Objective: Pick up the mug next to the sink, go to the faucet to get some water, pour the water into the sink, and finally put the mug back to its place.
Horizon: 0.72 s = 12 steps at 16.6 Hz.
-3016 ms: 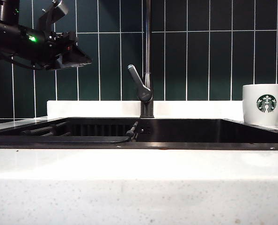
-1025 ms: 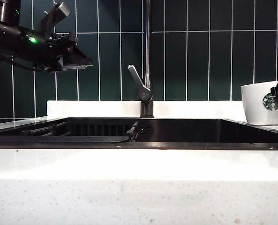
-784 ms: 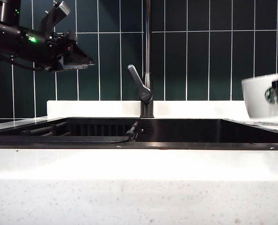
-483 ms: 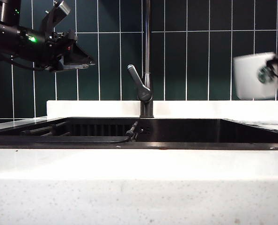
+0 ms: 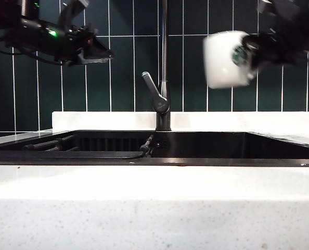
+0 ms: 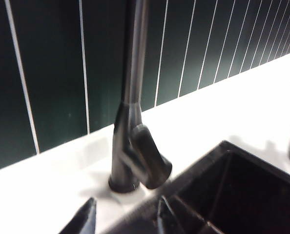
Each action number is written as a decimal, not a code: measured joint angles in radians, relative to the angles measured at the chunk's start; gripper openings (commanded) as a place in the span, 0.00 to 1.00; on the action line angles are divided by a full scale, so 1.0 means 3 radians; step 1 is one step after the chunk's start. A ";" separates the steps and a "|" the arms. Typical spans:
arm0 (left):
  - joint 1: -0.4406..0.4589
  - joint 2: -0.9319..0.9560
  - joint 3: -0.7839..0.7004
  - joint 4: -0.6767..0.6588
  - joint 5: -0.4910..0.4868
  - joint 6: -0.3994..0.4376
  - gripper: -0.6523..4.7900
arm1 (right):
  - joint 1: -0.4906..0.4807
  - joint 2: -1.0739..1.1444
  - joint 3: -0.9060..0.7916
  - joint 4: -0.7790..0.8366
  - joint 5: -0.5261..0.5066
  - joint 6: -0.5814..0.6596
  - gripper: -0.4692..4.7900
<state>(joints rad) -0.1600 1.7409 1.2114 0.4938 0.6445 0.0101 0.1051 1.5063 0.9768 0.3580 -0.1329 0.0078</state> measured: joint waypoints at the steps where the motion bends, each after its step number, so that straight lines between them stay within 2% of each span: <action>1: 0.0000 0.0066 0.0107 -0.0022 0.0005 -0.0006 0.42 | 0.0064 0.0001 0.0106 -0.0111 0.0000 0.0000 0.09; 3: -0.0005 0.0322 0.0429 -0.0079 0.0078 -0.0010 0.42 | 0.0247 0.0000 0.0369 -0.0295 -0.0001 0.0004 0.09; 7: -0.0075 0.0730 0.0730 -0.0141 0.0086 -0.0010 0.43 | 0.0484 0.0084 0.0643 -0.0478 0.0001 0.0010 0.09; 9: -0.0085 0.0899 0.0896 -0.0136 0.0095 0.0017 0.52 | 0.0538 0.0226 0.0748 -0.0507 -0.0008 0.0097 0.09; 12: -0.0084 0.1109 0.1071 -0.0155 0.0136 0.0045 0.52 | 0.0562 0.0448 0.0914 -0.0596 -0.0058 0.0207 0.09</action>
<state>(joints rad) -0.1852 2.0735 1.5326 0.4473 0.6853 0.0235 0.2737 1.6405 1.2510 0.1791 -0.1505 0.0700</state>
